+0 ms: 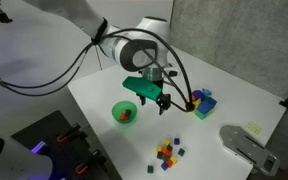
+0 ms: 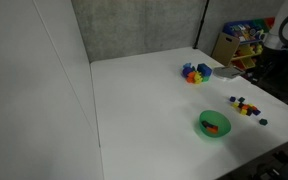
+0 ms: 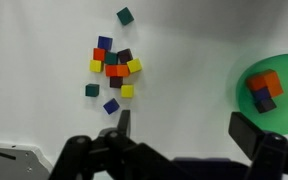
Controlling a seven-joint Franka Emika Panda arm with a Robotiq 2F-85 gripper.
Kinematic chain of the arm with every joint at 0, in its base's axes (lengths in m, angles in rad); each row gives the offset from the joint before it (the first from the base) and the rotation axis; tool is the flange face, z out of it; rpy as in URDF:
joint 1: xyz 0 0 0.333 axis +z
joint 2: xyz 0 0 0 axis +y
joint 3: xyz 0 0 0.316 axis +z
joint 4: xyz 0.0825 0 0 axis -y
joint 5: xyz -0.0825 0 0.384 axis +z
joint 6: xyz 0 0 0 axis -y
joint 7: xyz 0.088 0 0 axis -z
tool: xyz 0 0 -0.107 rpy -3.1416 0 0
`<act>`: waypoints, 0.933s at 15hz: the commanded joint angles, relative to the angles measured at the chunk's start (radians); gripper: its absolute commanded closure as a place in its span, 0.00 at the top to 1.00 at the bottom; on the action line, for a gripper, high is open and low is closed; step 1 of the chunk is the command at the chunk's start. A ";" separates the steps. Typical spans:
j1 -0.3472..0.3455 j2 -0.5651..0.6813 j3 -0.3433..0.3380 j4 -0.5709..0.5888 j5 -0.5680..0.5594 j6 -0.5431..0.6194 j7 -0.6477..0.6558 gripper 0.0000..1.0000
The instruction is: Put a small blue block in the bowl
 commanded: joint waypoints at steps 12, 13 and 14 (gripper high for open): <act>-0.100 0.327 0.026 0.188 -0.006 0.170 -0.098 1.00; -0.100 0.327 0.026 0.186 -0.006 0.170 -0.098 1.00; -0.100 0.327 0.026 0.185 -0.006 0.170 -0.098 1.00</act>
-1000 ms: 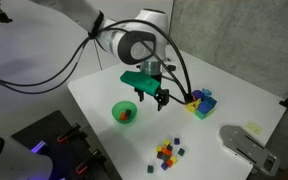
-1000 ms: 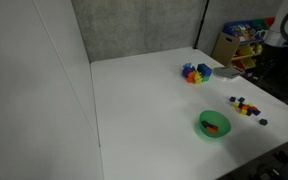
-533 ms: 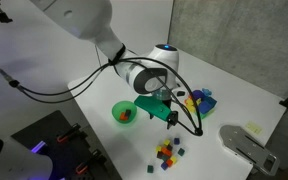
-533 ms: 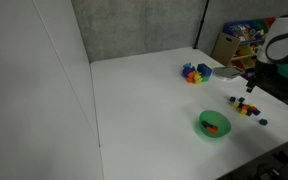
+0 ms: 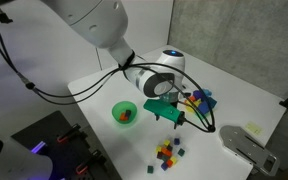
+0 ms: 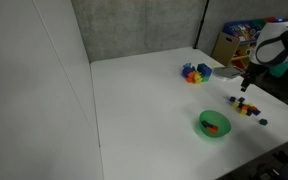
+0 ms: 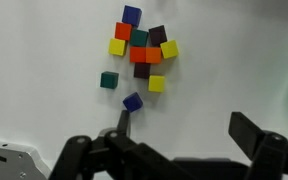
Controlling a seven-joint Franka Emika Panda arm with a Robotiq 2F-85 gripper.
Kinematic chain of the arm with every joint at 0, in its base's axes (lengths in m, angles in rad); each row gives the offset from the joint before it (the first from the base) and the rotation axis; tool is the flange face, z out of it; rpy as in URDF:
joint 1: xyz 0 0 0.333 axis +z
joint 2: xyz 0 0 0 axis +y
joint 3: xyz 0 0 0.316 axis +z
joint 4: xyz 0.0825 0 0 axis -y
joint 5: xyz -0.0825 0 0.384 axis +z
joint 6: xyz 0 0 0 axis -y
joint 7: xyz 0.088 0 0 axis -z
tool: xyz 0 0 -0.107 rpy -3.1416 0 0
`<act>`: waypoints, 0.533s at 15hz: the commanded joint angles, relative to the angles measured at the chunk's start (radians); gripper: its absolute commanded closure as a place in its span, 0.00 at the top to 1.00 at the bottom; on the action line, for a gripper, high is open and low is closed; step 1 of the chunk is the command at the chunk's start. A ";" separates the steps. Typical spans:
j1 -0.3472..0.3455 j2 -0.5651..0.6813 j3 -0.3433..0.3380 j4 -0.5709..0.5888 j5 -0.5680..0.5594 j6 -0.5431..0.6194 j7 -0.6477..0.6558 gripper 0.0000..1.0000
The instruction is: Put a small blue block in the bowl
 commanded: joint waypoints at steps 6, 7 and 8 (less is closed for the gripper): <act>-0.059 0.147 0.066 0.122 0.042 0.011 -0.062 1.00; -0.073 0.171 0.081 0.142 0.051 0.014 -0.078 1.00; -0.085 0.194 0.091 0.162 0.056 0.020 -0.088 1.00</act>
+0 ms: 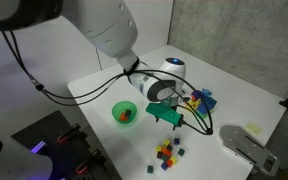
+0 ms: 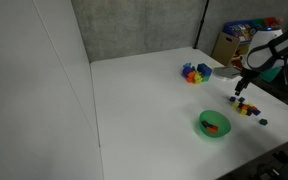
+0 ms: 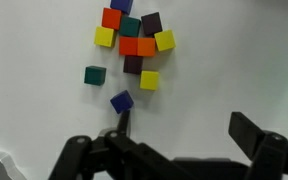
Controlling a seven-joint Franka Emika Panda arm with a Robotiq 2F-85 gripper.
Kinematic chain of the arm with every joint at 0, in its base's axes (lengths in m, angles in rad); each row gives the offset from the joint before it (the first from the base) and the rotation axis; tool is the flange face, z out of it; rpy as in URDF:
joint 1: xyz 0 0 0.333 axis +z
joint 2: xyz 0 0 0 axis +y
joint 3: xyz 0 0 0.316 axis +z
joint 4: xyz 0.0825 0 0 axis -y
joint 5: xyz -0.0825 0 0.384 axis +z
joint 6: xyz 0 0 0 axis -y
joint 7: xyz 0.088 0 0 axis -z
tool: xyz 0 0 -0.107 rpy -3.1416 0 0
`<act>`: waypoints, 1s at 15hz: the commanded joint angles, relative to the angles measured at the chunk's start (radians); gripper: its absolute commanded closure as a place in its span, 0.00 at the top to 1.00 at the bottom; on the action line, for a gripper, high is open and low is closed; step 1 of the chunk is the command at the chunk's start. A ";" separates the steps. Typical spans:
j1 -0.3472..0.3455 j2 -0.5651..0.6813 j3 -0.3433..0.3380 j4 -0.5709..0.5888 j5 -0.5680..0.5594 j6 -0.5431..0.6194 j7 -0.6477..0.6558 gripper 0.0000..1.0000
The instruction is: Put a small blue block in the bowl
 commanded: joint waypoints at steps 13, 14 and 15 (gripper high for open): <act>-0.165 0.305 0.108 0.285 0.034 0.081 -0.150 1.00; -0.170 0.317 0.111 0.297 0.034 0.077 -0.150 1.00; -0.175 0.329 0.112 0.309 0.032 0.072 -0.152 1.00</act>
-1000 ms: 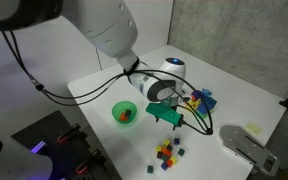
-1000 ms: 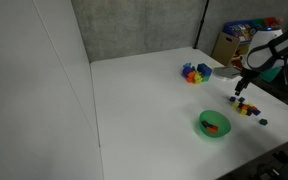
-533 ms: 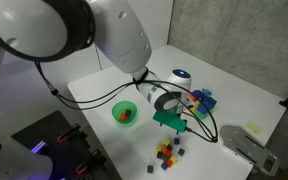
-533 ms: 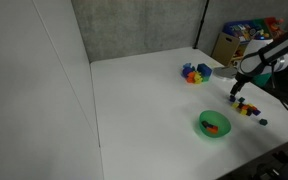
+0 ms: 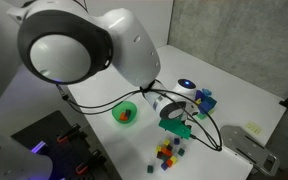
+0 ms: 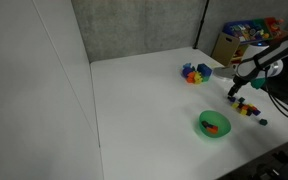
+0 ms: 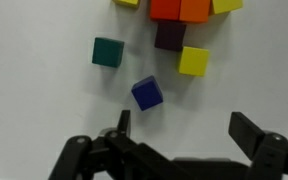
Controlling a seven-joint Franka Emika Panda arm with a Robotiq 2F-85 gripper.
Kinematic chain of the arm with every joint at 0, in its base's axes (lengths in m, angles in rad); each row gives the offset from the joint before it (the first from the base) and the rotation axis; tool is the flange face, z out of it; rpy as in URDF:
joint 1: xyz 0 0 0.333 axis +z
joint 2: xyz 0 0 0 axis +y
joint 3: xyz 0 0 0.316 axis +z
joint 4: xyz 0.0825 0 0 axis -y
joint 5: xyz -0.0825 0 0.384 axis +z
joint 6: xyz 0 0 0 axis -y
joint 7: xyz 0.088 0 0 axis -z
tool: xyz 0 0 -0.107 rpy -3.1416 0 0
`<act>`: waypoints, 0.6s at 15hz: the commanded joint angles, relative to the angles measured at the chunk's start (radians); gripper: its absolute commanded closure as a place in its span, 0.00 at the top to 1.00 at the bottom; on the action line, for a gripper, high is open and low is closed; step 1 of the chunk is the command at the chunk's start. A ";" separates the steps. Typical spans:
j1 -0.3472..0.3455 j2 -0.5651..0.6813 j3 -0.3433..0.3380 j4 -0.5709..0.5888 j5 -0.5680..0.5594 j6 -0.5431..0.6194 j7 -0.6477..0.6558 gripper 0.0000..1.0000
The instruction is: Put a small blue block in the bowl
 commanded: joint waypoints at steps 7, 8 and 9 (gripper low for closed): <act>-0.056 0.115 0.023 0.115 0.010 -0.015 -0.053 1.00; -0.058 0.119 0.024 0.119 0.009 -0.019 -0.056 0.75; -0.060 0.122 0.024 0.121 0.010 -0.023 -0.058 0.75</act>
